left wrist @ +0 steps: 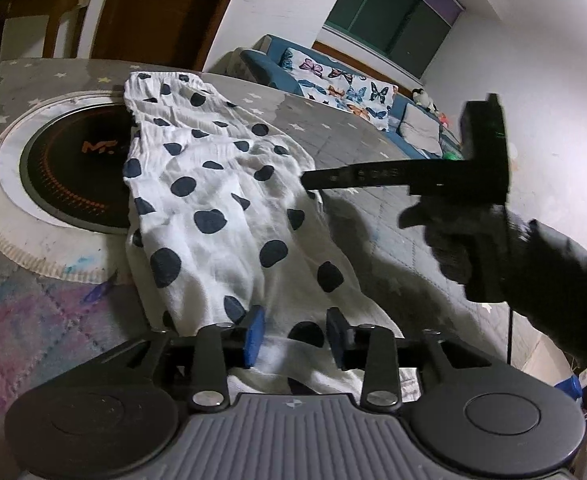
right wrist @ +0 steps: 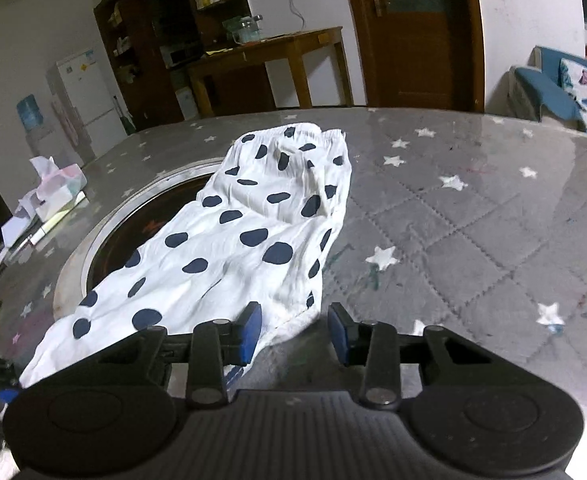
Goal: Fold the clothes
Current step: 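Grasp the folded pants end with the right gripper while the left gripper opens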
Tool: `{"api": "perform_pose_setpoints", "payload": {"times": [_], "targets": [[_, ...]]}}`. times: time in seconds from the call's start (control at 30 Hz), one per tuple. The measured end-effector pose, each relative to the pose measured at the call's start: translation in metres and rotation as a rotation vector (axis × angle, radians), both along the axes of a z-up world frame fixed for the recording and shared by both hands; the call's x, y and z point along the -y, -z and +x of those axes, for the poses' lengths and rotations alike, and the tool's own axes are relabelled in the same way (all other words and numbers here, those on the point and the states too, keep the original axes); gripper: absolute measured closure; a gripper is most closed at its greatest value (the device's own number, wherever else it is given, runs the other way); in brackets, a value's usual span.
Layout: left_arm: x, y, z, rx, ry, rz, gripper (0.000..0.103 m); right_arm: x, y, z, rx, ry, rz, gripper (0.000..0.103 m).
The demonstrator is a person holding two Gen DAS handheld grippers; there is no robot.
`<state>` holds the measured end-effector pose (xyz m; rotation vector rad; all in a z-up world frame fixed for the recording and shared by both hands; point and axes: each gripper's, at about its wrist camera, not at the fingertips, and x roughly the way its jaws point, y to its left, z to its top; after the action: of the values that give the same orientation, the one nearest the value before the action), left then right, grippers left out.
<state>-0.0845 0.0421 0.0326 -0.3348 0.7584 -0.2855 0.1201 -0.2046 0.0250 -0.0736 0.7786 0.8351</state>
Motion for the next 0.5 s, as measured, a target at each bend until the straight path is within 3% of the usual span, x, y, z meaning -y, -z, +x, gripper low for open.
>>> {"api": "perform_pose_setpoints", "payload": {"times": [0.03, 0.1, 0.17, 0.3, 0.43, 0.5], "targets": [[0.001, 0.0, 0.0, 0.001, 0.002, 0.006, 0.063, -0.001, 0.001, -0.001, 0.004, -0.003, 0.004, 0.07], [0.002, 0.0, 0.0, 0.004, 0.003, 0.015, 0.062, -0.003, 0.002, -0.002, -0.005, -0.003, 0.012, 0.088], [0.003, 0.0, 0.0, 0.003, 0.003, 0.021, 0.062, -0.005, -0.001, -0.006, 0.016, 0.003, -0.003, 0.095], [0.003, 0.0, -0.001, 0.006, 0.006, 0.034, 0.062, -0.001, -0.017, -0.017, 0.114, 0.039, -0.053, 0.097], [0.001, 0.001, -0.002, 0.01, 0.014, 0.042, 0.062, 0.002, -0.009, -0.016, 0.093, 0.057, -0.108, 0.095], [0.001, -0.001, -0.002, 0.009, 0.019, 0.047, 0.062, 0.005, -0.006, -0.013, 0.076, 0.079, -0.093, 0.088]]}}
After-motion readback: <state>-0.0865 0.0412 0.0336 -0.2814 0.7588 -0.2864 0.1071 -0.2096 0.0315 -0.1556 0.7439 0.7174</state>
